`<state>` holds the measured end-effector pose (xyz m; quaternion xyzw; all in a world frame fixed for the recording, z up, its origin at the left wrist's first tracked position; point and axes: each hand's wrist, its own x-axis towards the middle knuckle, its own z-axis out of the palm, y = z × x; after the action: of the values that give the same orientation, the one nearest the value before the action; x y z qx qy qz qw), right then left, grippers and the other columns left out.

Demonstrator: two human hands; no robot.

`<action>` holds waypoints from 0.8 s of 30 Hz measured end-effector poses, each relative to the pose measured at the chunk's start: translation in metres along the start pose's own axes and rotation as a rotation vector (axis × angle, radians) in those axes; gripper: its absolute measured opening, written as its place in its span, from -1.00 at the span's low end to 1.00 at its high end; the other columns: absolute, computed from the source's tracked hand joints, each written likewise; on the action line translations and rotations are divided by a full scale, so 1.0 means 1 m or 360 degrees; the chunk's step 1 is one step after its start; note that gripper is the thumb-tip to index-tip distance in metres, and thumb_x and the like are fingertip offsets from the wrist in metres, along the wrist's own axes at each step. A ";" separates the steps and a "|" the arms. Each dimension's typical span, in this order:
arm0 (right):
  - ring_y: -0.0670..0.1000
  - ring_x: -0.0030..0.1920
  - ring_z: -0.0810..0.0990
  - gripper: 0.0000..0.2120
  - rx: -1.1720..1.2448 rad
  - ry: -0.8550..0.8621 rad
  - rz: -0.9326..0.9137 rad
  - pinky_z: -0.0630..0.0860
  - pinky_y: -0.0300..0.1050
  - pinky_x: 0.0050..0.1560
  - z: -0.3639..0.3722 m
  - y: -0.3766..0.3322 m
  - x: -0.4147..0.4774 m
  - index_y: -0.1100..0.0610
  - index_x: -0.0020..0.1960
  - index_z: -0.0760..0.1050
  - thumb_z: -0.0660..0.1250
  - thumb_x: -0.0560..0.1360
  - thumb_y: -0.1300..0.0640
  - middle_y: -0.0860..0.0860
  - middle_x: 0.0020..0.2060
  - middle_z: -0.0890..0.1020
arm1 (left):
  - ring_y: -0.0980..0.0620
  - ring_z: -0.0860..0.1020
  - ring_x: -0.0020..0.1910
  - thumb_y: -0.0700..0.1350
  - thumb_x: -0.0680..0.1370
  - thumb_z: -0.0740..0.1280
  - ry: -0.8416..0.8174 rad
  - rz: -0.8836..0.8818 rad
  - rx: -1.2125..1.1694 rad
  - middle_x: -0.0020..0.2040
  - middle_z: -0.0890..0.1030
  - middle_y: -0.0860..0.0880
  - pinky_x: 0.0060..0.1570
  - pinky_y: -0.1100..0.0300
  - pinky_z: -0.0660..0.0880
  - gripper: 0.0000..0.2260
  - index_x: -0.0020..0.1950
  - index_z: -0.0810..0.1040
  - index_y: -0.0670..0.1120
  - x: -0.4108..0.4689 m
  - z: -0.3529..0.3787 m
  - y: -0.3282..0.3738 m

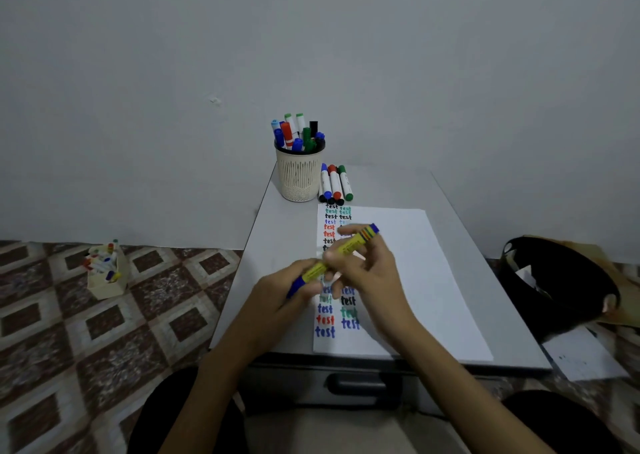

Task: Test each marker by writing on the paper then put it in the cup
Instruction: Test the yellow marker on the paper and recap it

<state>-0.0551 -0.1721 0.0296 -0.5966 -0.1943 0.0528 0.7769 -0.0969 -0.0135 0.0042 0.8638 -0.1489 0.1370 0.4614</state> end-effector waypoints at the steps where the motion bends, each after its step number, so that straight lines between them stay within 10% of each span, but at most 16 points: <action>1: 0.07 -0.34 0.61 -0.71 -0.0017 -0.0030 0.0041 0.52 -0.15 -0.44 0.001 0.003 -0.002 0.32 0.13 0.41 0.40 0.45 0.35 0.17 -0.22 0.61 | 0.19 0.56 -0.16 0.09 0.55 0.14 0.0002 0.0031 0.0028 -0.11 0.58 0.17 -0.17 0.36 0.45 -0.72 0.17 0.47 0.01 -0.001 0.000 -0.001; 24: 0.03 -0.43 0.51 -0.87 0.0127 0.0015 0.0133 0.48 -0.18 -0.41 0.015 0.015 -0.009 0.32 0.00 0.44 0.36 0.49 0.33 0.20 -0.32 0.54 | 0.26 0.49 -0.33 -0.21 0.60 0.15 0.0015 0.0026 -0.0067 -0.34 0.54 0.29 -0.31 0.47 0.34 -0.81 -0.17 0.46 -0.06 -0.007 0.000 0.009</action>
<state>-0.0664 -0.1569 0.0167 -0.5730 -0.1632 0.0900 0.7981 -0.1067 -0.0168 0.0082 0.8521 -0.1566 0.1416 0.4790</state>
